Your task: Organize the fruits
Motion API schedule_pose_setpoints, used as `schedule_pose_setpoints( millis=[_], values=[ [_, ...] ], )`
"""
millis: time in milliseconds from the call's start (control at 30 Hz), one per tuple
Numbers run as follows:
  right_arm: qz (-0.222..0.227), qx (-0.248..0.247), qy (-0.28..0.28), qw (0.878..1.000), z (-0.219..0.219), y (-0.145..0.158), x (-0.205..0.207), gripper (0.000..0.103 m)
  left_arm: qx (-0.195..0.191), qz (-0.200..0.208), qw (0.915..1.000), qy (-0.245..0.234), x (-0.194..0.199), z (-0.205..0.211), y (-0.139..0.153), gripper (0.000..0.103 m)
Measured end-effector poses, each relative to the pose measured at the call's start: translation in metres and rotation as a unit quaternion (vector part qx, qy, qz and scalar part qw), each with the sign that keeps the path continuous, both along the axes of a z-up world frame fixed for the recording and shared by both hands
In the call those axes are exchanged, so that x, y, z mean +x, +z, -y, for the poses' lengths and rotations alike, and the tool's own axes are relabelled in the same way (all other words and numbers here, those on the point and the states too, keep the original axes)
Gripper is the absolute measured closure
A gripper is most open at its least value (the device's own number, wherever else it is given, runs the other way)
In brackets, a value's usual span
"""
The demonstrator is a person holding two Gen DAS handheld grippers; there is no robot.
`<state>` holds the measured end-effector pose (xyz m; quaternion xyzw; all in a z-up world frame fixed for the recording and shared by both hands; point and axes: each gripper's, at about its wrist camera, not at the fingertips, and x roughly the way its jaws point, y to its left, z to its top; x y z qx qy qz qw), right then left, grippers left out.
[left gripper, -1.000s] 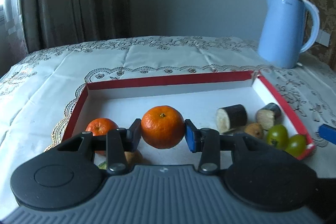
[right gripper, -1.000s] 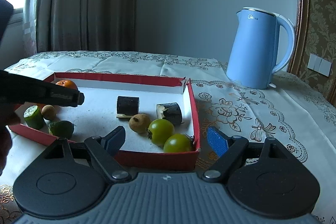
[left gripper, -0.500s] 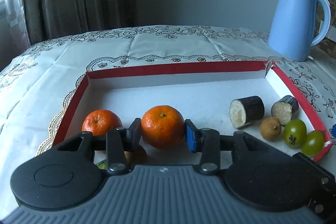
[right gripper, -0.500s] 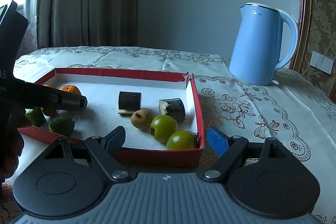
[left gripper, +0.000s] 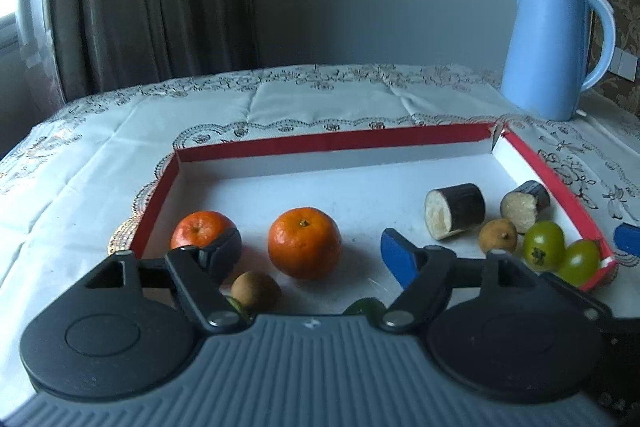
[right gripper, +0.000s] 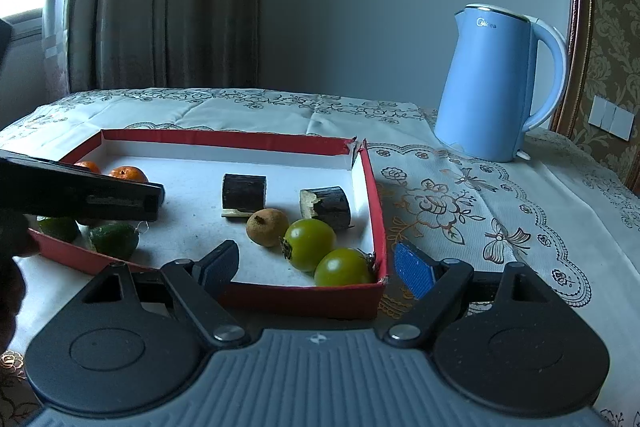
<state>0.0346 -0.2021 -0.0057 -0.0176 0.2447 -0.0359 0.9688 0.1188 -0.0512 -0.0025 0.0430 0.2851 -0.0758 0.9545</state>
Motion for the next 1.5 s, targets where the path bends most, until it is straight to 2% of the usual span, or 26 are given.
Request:
schedule_pose_setpoints(
  millis=[333,400,467,633,767,1000,1100,1300,1500],
  values=[
    [0.001,-0.002,-0.007,1.000,0.001,0.000,-0.001,0.018,-0.036,0.013,0.9992,0.014,-0.043,-0.020,0.015,0.012],
    [0.003,-0.004,-0.009,1.000,0.000,0.000,-0.002,0.018,-0.032,0.022,0.9991,0.018,-0.054,-0.022,0.017,0.011],
    [0.007,-0.004,-0.010,1.000,0.000,0.001,-0.003,0.018,-0.027,0.030,0.9989,0.024,-0.063,-0.024,0.020,0.004],
    [0.002,0.007,-0.009,1.000,0.000,0.000,-0.003,0.018,-0.034,0.034,0.9983,0.034,-0.082,-0.032,0.024,0.000],
    [-0.002,0.012,-0.015,1.000,0.000,0.000,-0.004,0.018,-0.027,0.030,0.9981,0.046,-0.089,-0.036,0.022,0.000],
    [-0.009,0.063,-0.031,0.997,-0.001,0.005,-0.020,0.018,-0.019,0.045,0.9974,0.054,-0.111,-0.042,0.030,0.000],
    [-0.015,0.060,-0.034,0.998,-0.011,0.005,-0.024,0.018,-0.023,0.041,0.9977,0.049,-0.118,-0.040,0.033,0.000],
    [-0.017,0.052,-0.030,0.998,-0.029,0.011,-0.030,0.018,-0.005,0.048,0.9974,0.053,-0.126,-0.035,0.038,0.000],
    [-0.014,0.052,-0.041,0.998,-0.035,0.016,-0.031,0.017,-0.013,0.040,0.9974,0.058,-0.127,-0.039,0.038,0.000]
  ],
)
